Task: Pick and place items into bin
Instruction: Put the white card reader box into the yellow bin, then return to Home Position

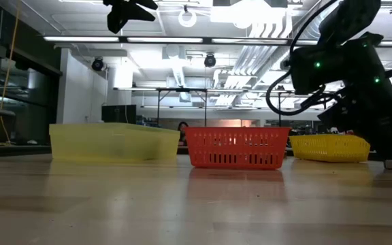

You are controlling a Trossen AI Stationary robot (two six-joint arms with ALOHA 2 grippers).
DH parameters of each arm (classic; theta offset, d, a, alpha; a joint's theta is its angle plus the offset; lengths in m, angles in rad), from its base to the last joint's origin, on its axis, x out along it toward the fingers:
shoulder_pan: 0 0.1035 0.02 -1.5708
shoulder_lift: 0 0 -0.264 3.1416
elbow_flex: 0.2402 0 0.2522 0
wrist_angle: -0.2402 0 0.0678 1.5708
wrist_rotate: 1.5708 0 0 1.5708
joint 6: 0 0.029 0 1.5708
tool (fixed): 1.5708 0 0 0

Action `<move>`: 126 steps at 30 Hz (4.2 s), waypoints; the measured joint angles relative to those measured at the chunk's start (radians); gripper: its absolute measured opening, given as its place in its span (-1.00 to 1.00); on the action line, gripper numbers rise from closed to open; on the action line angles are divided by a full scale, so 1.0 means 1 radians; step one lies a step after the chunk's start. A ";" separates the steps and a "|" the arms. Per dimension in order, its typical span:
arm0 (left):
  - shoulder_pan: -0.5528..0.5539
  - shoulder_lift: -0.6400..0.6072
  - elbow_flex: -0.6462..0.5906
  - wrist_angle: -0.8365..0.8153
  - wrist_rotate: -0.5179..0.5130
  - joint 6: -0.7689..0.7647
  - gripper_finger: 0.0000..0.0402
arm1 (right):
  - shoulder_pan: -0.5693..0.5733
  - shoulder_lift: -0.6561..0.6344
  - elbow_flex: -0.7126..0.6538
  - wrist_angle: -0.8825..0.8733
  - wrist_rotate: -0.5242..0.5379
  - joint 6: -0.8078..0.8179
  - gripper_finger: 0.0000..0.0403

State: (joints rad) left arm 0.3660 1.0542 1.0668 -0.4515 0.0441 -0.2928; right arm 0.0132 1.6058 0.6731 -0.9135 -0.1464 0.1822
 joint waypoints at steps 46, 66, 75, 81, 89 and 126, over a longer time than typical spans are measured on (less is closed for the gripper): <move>0.000 0.000 0.000 -0.002 -0.011 0.007 -0.38 | 0.040 -0.192 0.732 -0.582 0.250 0.034 -1.00; 0.000 0.004 0.000 -0.019 -0.011 0.023 -0.38 | -0.330 -0.191 0.364 -0.365 0.355 -0.568 -1.00; 0.000 0.004 0.000 -0.022 -0.011 0.023 -0.38 | -0.354 -0.191 0.307 -0.280 0.350 -0.582 -1.00; 0.000 0.004 0.000 -0.022 -0.011 0.023 -0.38 | -0.354 -0.191 0.296 -0.259 0.366 -0.602 -1.00; 0.000 0.004 0.000 -0.022 -0.011 0.023 -0.38 | -0.354 -0.191 0.296 -0.244 0.377 -0.613 -0.88; 0.000 0.004 0.000 -0.040 -0.011 0.043 -0.38 | -0.153 -0.207 0.474 -0.001 0.133 -0.070 -0.99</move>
State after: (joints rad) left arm 0.3656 1.0584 1.0668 -0.4919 0.0336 -0.2501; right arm -0.1395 1.3987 1.1472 -0.9140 -0.0134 0.1125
